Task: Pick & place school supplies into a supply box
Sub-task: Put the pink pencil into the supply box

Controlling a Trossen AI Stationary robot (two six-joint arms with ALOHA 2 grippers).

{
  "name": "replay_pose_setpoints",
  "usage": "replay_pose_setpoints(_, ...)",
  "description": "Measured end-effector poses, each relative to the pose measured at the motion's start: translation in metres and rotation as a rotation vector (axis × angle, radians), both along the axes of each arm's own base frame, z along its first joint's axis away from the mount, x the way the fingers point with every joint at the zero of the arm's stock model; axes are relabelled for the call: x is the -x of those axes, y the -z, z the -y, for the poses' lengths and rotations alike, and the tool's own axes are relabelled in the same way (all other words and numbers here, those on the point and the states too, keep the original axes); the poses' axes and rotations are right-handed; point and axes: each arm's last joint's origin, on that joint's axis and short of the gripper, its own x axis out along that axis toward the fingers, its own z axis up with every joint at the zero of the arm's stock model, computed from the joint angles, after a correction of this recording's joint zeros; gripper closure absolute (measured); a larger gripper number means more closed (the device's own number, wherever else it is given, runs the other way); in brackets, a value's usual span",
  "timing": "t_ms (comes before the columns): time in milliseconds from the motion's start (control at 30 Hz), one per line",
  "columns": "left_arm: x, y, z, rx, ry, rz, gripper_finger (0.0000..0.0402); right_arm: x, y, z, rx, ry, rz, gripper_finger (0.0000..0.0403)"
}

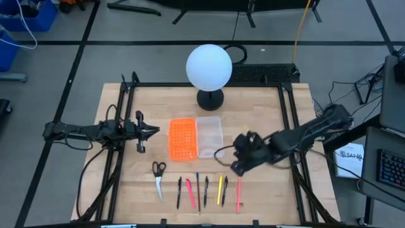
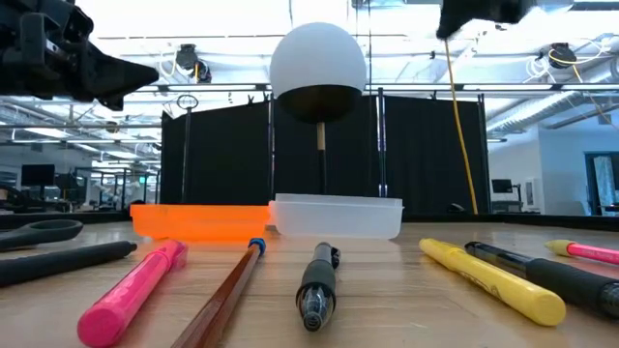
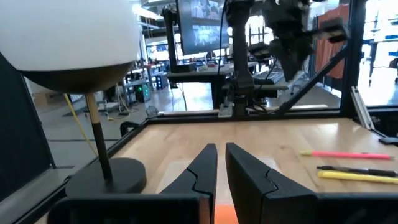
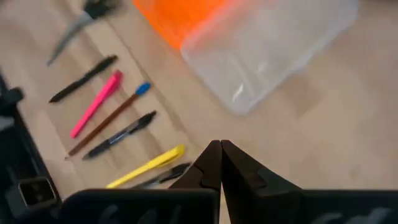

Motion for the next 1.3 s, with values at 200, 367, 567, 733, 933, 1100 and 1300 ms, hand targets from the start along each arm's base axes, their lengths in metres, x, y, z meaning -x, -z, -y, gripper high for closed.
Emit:
replay_pose_setpoints(200, 0.0, -0.001, 0.0, 0.001, 0.0, 0.007, 0.0357, -0.011, 0.051, -0.019, -0.066, 0.203, -0.13, 0.0403)
replay_pose_setpoints(367, 0.0, -0.001, 0.0, 0.002, 0.0, 0.007, 0.0357, -0.008, 0.078, -0.022, -0.107, 0.317, -0.208, 0.0391)
replay_pose_setpoints(567, 0.0, -0.001, 0.0, -0.03, -0.003, 0.002, 0.0357, -0.001, 0.09, -0.018, -0.165, 0.415, -0.25, 0.0317)
replay_pose_setpoints(733, 0.0, 0.0, 0.0, -0.031, -0.003, -0.002, 0.0357, -0.003, 0.102, -0.02, -0.285, 0.433, -0.245, 0.0245)
replay_pose_setpoints(933, 0.0, 0.0, 0.0, -0.029, -0.003, -0.005, 0.0357, 0.0, 0.114, -0.019, -0.336, 0.556, -0.223, 0.0191)
replay_pose_setpoints(1100, 0.0, 0.003, 0.0, -0.029, -0.002, -0.035, 0.0357, 0.004, 0.126, -0.02, -0.381, 0.626, -0.21, 0.0184)
replay_pose_setpoints(1300, 0.0, 0.004, 0.0, -0.034, -0.002, -0.044, 0.0357, 0.009, 0.144, -0.021, -0.462, 0.656, -0.211, 0.0195)
